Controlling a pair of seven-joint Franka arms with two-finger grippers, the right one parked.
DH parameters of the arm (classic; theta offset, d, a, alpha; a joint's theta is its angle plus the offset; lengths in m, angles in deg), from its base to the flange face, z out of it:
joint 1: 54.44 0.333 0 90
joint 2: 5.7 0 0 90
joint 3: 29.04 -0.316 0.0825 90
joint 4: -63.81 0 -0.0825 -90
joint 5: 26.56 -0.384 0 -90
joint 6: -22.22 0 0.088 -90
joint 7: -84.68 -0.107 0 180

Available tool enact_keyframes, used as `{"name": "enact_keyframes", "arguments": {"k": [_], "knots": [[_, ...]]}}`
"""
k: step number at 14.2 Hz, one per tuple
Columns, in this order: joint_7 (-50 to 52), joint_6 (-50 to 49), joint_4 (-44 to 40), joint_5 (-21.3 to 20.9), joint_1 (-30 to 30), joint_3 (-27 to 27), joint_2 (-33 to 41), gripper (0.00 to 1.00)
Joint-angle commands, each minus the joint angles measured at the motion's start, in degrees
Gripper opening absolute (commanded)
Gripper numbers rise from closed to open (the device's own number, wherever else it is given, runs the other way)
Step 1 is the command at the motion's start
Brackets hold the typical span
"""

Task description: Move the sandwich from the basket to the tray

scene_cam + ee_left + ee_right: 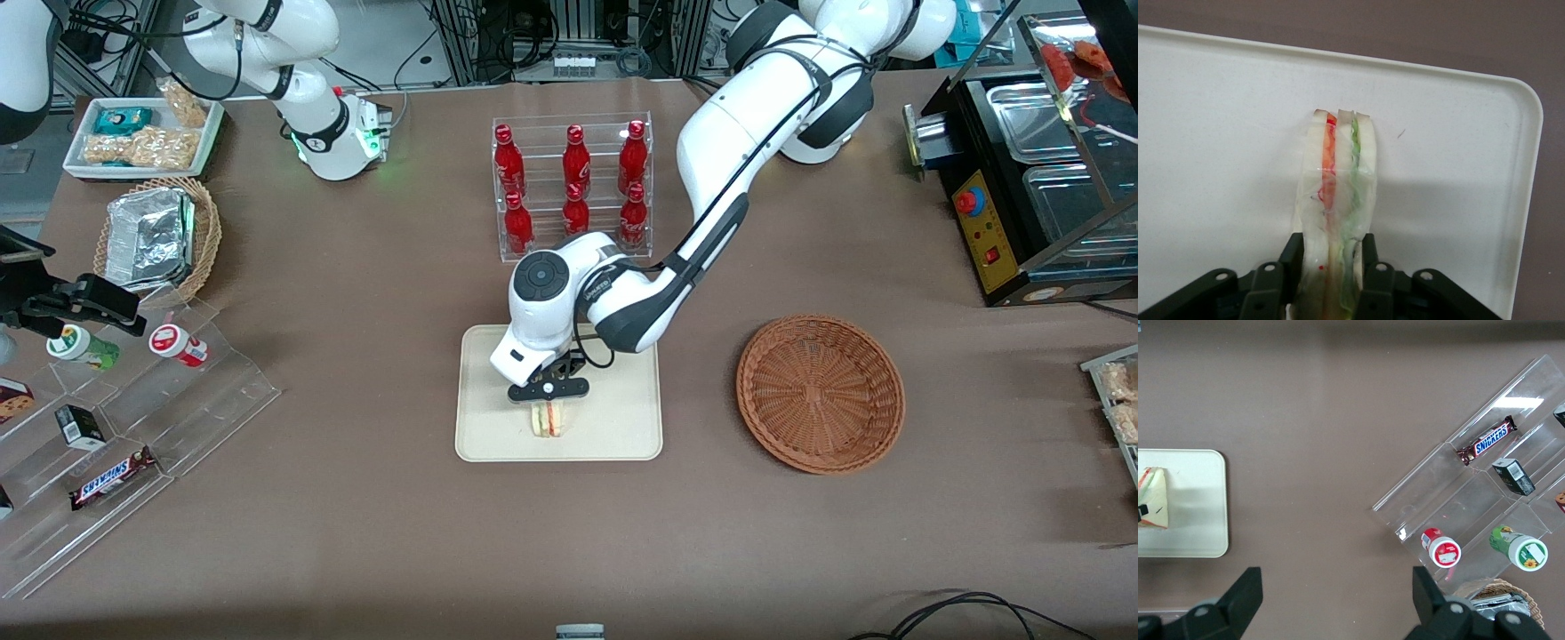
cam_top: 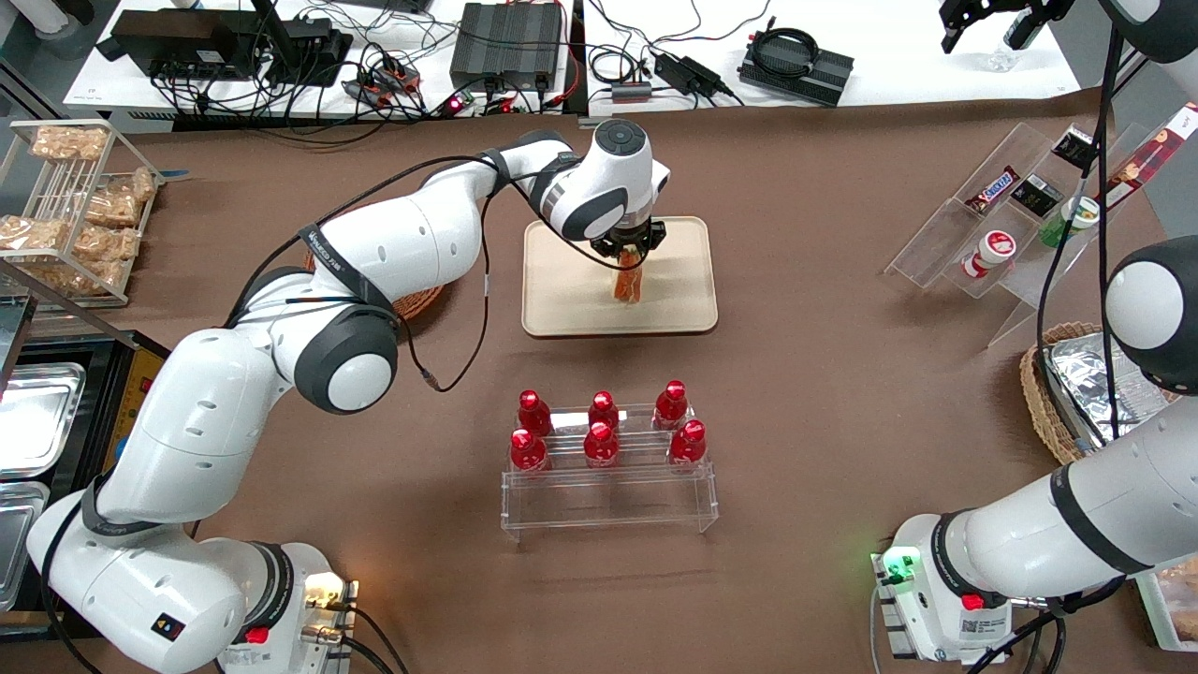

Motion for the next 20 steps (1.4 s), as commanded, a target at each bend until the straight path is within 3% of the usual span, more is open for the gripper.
{"name": "enact_keyframes", "arguments": {"k": [1, 4, 7, 11, 15, 20], "knots": [[1.6, -5.7, -1.8, -1.1, -0.8, -0.5, 1.4, 1.00], [0.9, -18.8, -1.7, 0.5, 0.8, -0.1, 9.7, 1.00], [-4.9, -29.4, 1.2, 8.8, 5.0, 0.1, 20.0, 1.00], [-19.9, -45.0, 8.4, 18.1, 16.6, 0.0, 34.5, 1.00], [-34.4, -54.5, 13.9, 20.2, 29.6, -0.1, 44.2, 1.00], [-36.1, -56.3, 20.4, 19.1, 36.9, -0.4, 50.4, 1.00]]}}
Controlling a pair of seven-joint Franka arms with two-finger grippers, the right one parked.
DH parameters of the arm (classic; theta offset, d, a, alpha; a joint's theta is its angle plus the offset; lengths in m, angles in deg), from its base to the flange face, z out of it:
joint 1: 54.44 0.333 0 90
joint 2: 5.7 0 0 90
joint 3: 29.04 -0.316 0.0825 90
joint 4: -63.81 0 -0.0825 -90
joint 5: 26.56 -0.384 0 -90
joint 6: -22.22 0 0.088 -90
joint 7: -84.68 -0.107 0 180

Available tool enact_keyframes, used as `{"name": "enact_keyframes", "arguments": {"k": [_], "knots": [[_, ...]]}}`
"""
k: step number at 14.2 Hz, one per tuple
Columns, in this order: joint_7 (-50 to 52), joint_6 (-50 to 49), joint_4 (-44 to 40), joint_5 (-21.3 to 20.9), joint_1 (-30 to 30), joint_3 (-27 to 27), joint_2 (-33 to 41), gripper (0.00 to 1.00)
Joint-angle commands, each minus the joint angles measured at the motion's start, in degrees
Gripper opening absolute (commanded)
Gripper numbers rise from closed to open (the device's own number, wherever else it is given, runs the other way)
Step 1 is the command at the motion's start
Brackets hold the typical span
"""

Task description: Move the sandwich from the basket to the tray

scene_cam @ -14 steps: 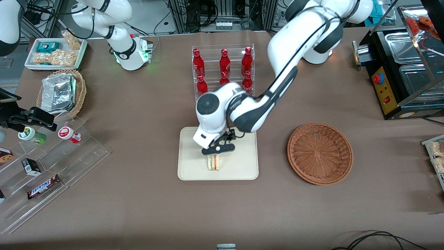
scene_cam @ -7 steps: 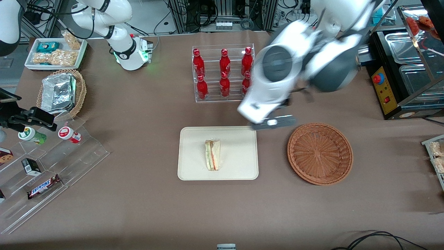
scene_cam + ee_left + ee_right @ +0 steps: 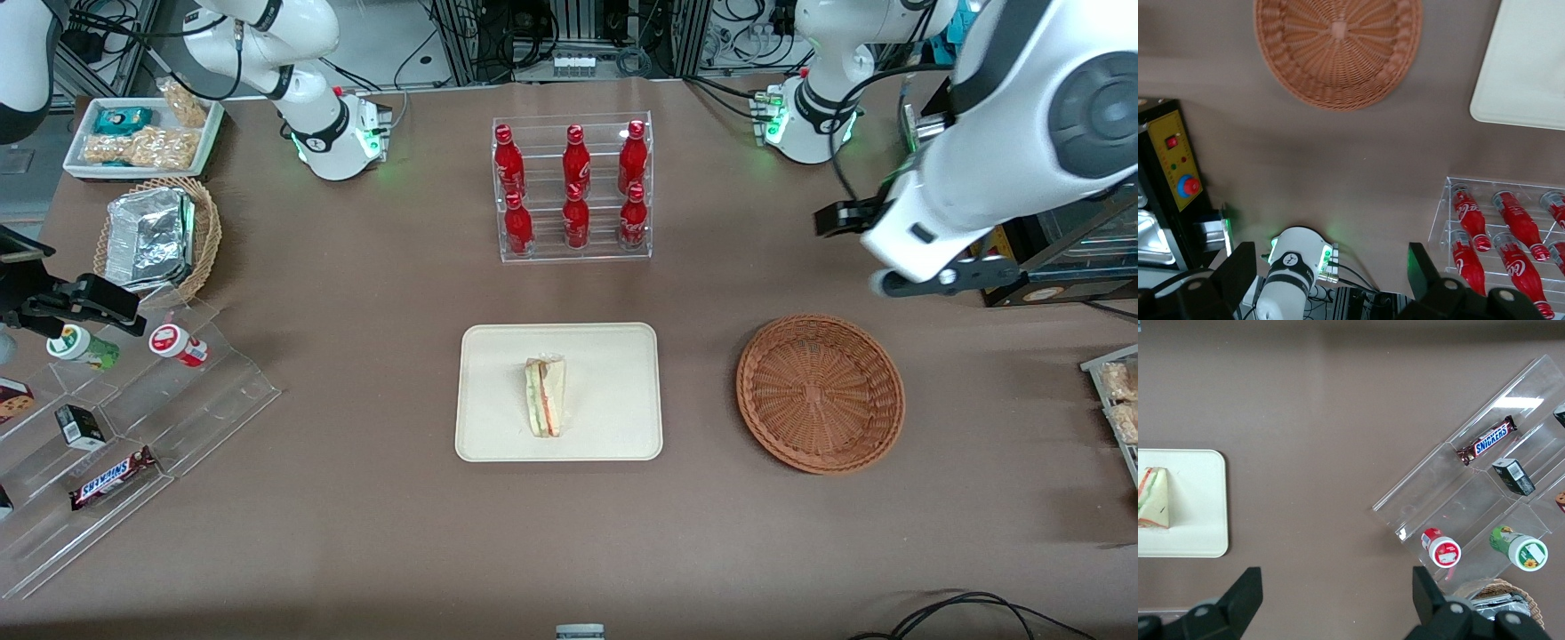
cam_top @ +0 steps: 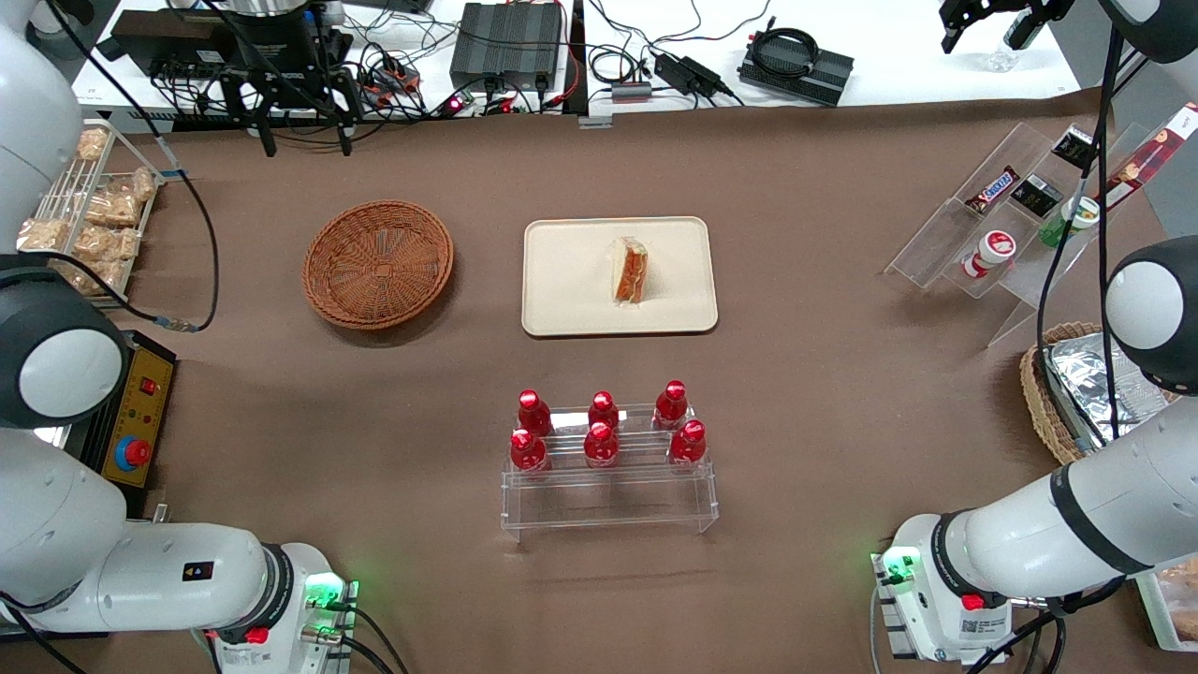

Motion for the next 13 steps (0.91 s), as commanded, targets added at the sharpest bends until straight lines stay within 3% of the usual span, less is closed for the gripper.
{"name": "enact_keyframes", "arguments": {"k": [1, 4, 6, 13], "knots": [[-0.4, 4.1, 10.4, 0.2, 3.0, 0.4, 6.8, 1.00], [-4.6, 9.2, 17.0, -0.2, 6.7, 0.2, 11.9, 1.00], [-14.5, 7.3, 14.8, -0.3, 7.7, -1.4, 12.7, 1.00], [-16.6, 4.4, 10.6, -1.5, 7.8, -3.8, 13.7, 1.00]]}}
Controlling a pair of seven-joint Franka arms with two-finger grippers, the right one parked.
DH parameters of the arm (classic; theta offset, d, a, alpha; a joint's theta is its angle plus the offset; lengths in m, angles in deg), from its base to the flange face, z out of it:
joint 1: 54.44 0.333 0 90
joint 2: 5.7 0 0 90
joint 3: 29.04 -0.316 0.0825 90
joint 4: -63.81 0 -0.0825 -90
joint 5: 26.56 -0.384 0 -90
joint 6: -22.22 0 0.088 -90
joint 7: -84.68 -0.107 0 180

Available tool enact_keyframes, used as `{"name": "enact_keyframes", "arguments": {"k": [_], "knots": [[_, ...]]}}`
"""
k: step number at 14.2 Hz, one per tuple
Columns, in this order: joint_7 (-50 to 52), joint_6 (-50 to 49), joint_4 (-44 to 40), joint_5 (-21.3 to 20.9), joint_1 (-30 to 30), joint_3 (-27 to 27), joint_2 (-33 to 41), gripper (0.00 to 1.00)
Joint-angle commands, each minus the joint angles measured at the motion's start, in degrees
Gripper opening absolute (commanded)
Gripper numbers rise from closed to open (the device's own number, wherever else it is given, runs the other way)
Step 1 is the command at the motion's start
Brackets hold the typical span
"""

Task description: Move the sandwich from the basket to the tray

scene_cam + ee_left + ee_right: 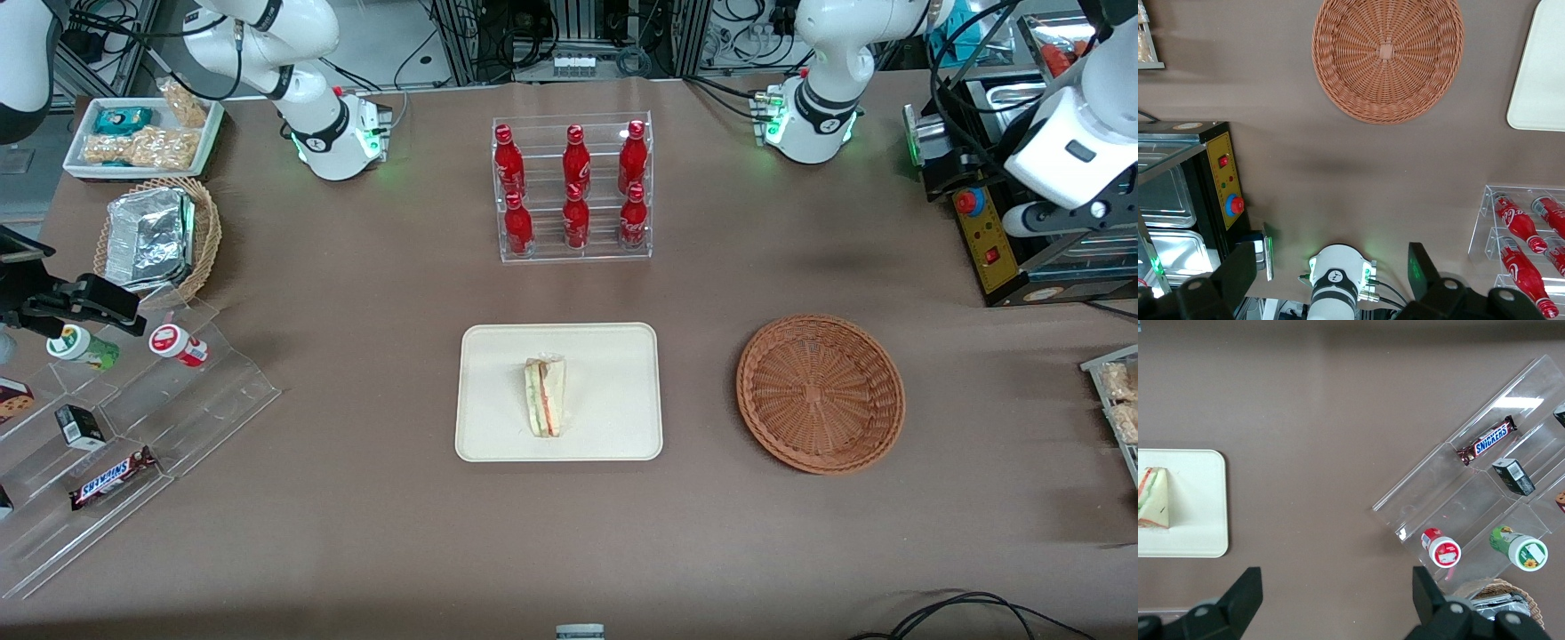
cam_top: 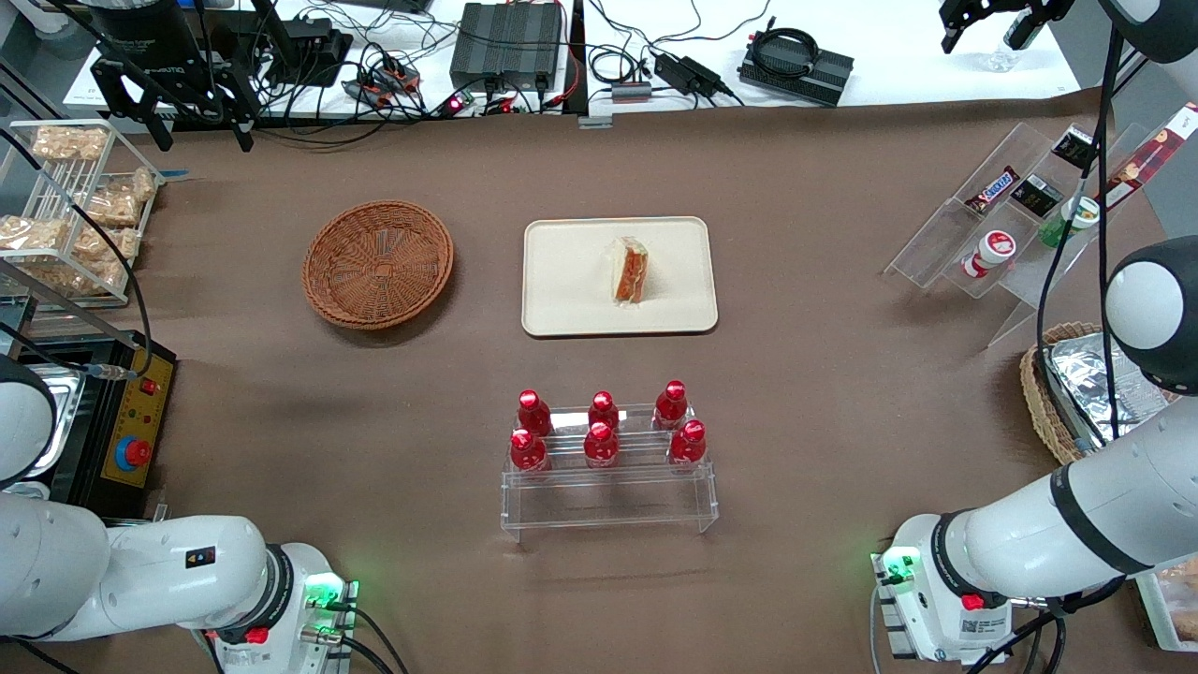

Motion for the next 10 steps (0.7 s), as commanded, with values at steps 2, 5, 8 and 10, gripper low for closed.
{"name": "enact_keyframes", "arguments": {"k": [2, 5, 8, 10], "knots": [[-0.8, -1.0, -0.1, 0.9, 0.0, -0.1, 0.8, 1.00], [-1.0, -0.9, -0.2, 1.2, -0.2, -0.2, 1.2, 1.00], [-1.2, -0.8, -0.2, 2.6, -0.4, -2.0, 1.3, 1.00], [-1.2, -0.9, 0.1, 3.3, -0.5, -2.4, 2.0, 1.00]]}}
